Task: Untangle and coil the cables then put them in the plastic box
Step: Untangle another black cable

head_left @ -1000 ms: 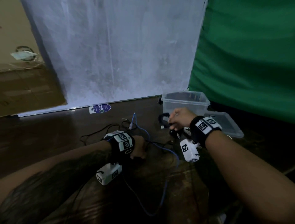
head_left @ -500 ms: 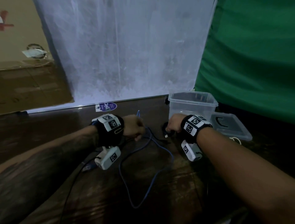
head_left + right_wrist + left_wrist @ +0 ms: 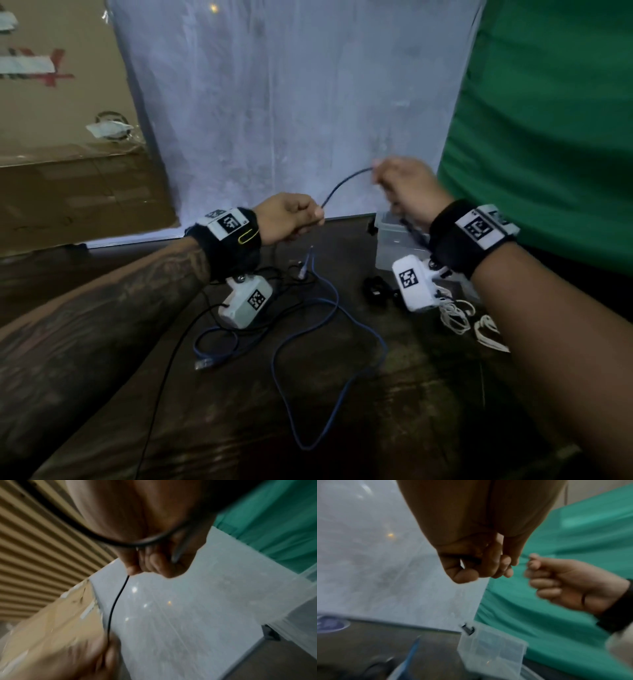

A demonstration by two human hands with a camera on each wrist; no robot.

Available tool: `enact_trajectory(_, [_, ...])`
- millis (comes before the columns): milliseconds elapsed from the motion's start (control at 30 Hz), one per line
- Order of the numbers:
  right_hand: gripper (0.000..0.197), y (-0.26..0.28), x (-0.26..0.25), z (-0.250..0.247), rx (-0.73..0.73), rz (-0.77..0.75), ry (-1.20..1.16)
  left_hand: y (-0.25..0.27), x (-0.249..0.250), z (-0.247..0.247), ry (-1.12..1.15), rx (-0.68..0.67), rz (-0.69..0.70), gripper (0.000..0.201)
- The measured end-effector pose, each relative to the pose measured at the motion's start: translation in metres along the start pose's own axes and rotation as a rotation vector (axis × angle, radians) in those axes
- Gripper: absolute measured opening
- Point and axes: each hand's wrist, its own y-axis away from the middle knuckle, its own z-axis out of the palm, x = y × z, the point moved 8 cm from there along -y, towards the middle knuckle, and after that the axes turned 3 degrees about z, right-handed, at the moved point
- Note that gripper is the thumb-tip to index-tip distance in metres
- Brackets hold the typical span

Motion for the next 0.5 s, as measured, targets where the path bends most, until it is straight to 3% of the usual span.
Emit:
enact_trajectory(67, [0.031, -0.009, -0.002, -0.039, 0.192, 0.002, -0.069, 0.012, -0.025, -0.007, 0.002, 0.011, -0.040, 0.020])
enact_trajectory(167, [0.034, -0.009, 0.005, -0.061, 0.269, 0.001, 0.045, 0.026, -0.048, -0.018, 0.104, 0.075, -0.099, 0.016])
enact_trajectory(233, [0.029, -0.006, 0.008, -0.053, 0.217, -0.001, 0.183, 0.026, -0.044, -0.025, 0.140, 0.147, -0.109, 0.016])
enact_trajectory(300, [0.022, 0.001, 0.009, -0.029, 0.060, -0.015, 0.415, 0.023, -0.028, -0.032, 0.081, 0.218, -0.100, 0.015])
enact_trajectory(367, [0.015, 0.008, 0.006, -0.008, -0.013, -0.092, 0.571, 0.016, -0.008, -0.031, 0.021, 0.204, -0.078, 0.014])
enact_trajectory(433, [0.028, 0.018, -0.010, 0.012, -0.029, -0.190, 0.518, 0.010, 0.013, -0.023, -0.062, 0.135, -0.041, 0.016])
enact_trajectory(500, [0.038, 0.023, -0.016, 0.040, -0.171, -0.165, 0.450, 0.005, 0.030, -0.013, -0.113, 0.078, 0.006, 0.016])
